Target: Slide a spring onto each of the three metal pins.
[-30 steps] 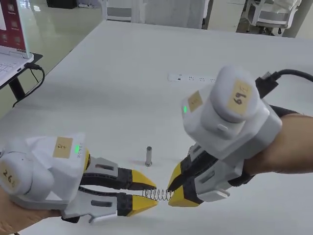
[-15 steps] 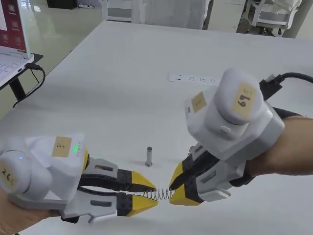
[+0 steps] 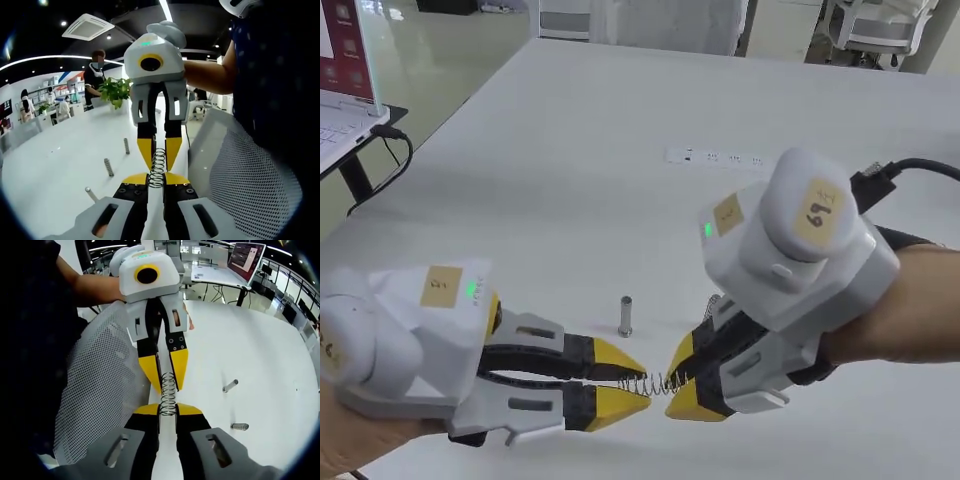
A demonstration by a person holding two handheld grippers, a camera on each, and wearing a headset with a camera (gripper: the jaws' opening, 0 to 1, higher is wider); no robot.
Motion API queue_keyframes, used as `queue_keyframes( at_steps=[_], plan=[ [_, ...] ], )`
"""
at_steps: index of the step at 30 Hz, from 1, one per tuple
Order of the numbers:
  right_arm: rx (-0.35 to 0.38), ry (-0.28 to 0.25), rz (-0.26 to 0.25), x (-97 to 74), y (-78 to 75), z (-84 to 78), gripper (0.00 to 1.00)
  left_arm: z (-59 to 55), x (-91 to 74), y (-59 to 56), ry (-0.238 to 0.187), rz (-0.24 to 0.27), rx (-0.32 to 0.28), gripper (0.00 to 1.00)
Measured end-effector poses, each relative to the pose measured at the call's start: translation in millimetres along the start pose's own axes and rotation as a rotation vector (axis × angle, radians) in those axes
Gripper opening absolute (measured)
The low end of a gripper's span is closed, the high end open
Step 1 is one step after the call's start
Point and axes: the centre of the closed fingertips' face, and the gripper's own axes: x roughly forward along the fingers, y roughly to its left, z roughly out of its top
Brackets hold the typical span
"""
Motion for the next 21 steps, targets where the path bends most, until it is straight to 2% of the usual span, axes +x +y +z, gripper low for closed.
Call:
queue_keyframes(
  at_steps=[5,10,21],
  plan=[
    [0.009,-0.003,-0.003,-1.4,-0.8,1.8,0.08,-2.0,0.4,1.3,0.0,0.004,-0.001,0.03],
    [0.003,0.001,-0.01,-3.8,-1.6,4.7,0.08,-5.8,1.6,2.0,0.029,0.003,0.008,0.03],
    [-0.007,-0.014,-0.02,-10.0,0.1,17.6,0.08,-5.5,1.5,0.0,0.03,-0.007,0.011,0.03]
  ],
)
